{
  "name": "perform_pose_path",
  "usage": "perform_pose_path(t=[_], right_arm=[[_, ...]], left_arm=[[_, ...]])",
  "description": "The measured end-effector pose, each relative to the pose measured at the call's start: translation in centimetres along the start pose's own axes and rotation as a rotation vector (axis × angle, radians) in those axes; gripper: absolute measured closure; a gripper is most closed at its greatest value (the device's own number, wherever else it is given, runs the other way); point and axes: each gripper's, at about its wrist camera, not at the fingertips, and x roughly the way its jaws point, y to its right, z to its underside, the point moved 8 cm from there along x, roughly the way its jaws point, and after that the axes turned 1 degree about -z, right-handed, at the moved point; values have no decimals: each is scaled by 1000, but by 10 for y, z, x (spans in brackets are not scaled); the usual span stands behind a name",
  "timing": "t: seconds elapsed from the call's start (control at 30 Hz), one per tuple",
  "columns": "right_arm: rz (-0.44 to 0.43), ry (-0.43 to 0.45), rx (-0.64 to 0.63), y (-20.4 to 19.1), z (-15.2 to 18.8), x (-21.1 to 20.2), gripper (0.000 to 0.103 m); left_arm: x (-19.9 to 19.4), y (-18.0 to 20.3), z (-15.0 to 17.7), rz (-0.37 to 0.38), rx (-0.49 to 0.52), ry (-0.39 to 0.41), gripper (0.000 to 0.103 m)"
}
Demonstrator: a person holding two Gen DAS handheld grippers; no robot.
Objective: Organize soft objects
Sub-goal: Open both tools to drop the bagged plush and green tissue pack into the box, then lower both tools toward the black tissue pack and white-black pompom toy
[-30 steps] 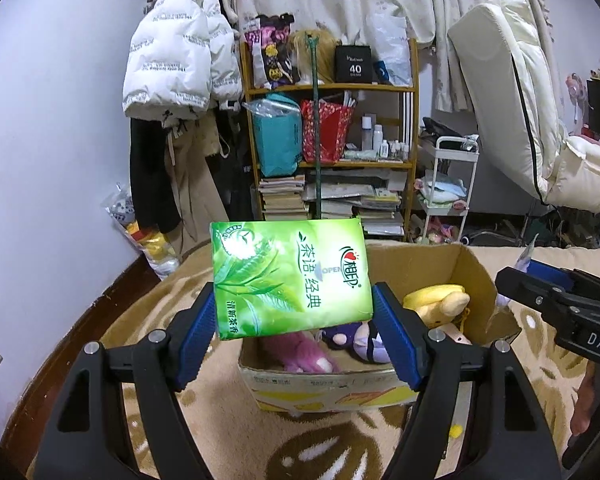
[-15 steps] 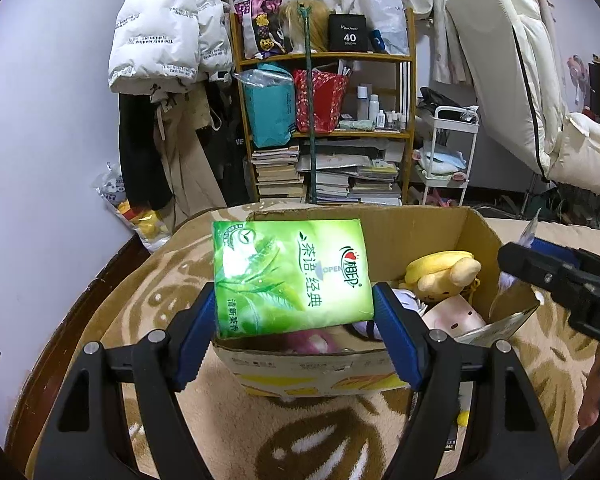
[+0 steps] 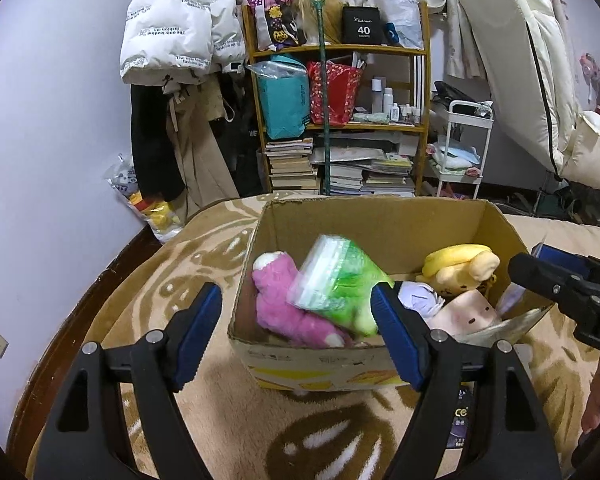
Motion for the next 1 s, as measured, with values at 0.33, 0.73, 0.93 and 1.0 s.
perform_pose_path(t=[0.33, 0.73, 0.93, 1.0], right_arm=[[40, 29, 18, 5, -6, -18, 6], [95, -24, 24, 17, 2, -37, 1], [112, -55, 45, 20, 12, -48, 1], [115, -61, 59, 21, 15, -54, 1]], left_arm=[[-14, -4, 5, -6, -18, -7, 7], [-35, -1, 20, -23, 20, -53, 3], [-46, 5, 29, 5, 41, -98, 3], [-49, 7, 32, 12, 50, -109, 3]])
